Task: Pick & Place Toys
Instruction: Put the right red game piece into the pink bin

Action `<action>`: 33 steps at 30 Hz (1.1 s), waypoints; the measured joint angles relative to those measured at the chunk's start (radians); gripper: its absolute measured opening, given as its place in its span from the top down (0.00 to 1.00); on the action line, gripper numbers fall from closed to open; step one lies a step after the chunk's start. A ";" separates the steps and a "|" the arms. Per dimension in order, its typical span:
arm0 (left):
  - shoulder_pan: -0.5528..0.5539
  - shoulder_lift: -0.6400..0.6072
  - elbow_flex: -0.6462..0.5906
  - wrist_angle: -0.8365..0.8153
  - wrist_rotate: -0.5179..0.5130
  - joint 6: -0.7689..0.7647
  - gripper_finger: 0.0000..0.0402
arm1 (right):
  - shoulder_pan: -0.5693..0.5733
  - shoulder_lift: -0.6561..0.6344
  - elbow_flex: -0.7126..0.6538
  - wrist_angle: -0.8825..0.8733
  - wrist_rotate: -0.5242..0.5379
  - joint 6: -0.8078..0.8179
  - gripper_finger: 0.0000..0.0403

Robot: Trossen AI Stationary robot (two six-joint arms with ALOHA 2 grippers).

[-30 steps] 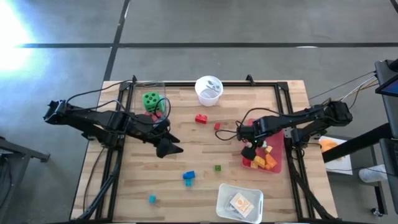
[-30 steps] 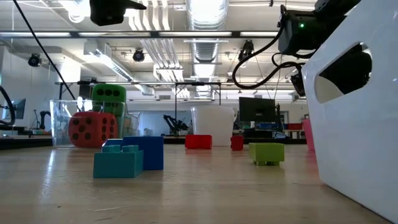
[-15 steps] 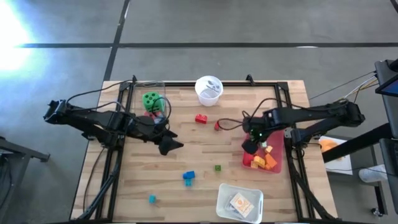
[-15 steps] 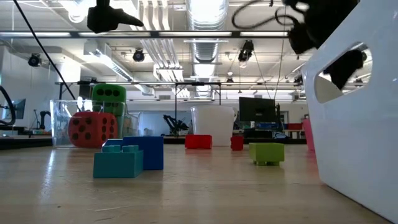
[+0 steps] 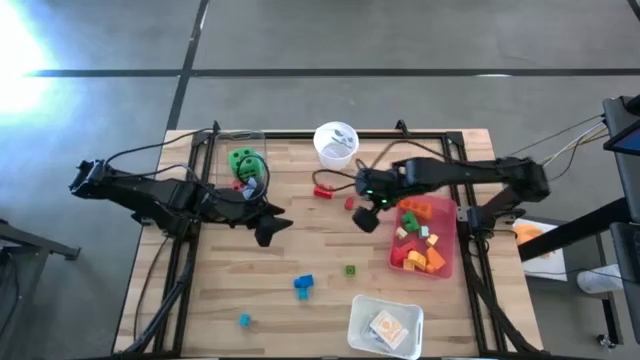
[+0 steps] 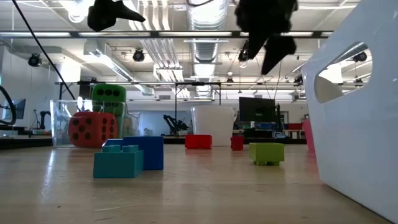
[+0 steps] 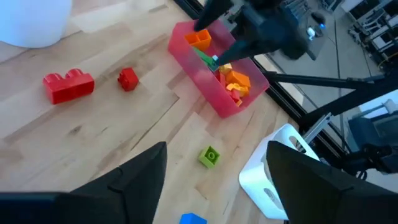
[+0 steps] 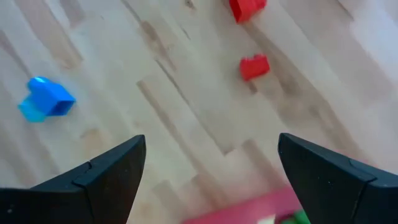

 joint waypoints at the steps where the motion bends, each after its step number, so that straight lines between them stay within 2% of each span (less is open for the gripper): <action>1: 0.000 -0.010 0.000 -0.014 0.000 0.005 0.32 | -0.009 0.029 0.015 0.001 0.000 -0.029 0.11; 11: -0.017 -0.141 0.000 -0.147 0.018 0.045 0.34 | -0.038 0.225 0.046 0.168 0.000 -0.221 0.11; 14: -0.022 -0.161 0.000 -0.167 0.033 0.072 0.34 | -0.038 0.269 0.038 0.199 0.004 -0.240 0.11; 20: -0.024 -0.192 0.000 -0.240 0.040 0.078 0.34 | -0.051 0.320 0.025 0.208 0.078 -0.218 0.11; 23: -0.024 -0.198 -0.001 -0.263 0.037 0.083 0.34 | -0.081 0.333 0.011 0.204 0.081 -0.109 0.11; 31: -0.024 -0.196 -0.002 -0.258 0.027 0.082 0.34 | -0.140 0.348 -0.004 0.220 0.082 0.345 0.11; 33: -0.024 -0.196 -0.002 -0.257 0.026 0.081 0.34 | -0.144 0.355 -0.002 0.227 0.079 0.417 0.11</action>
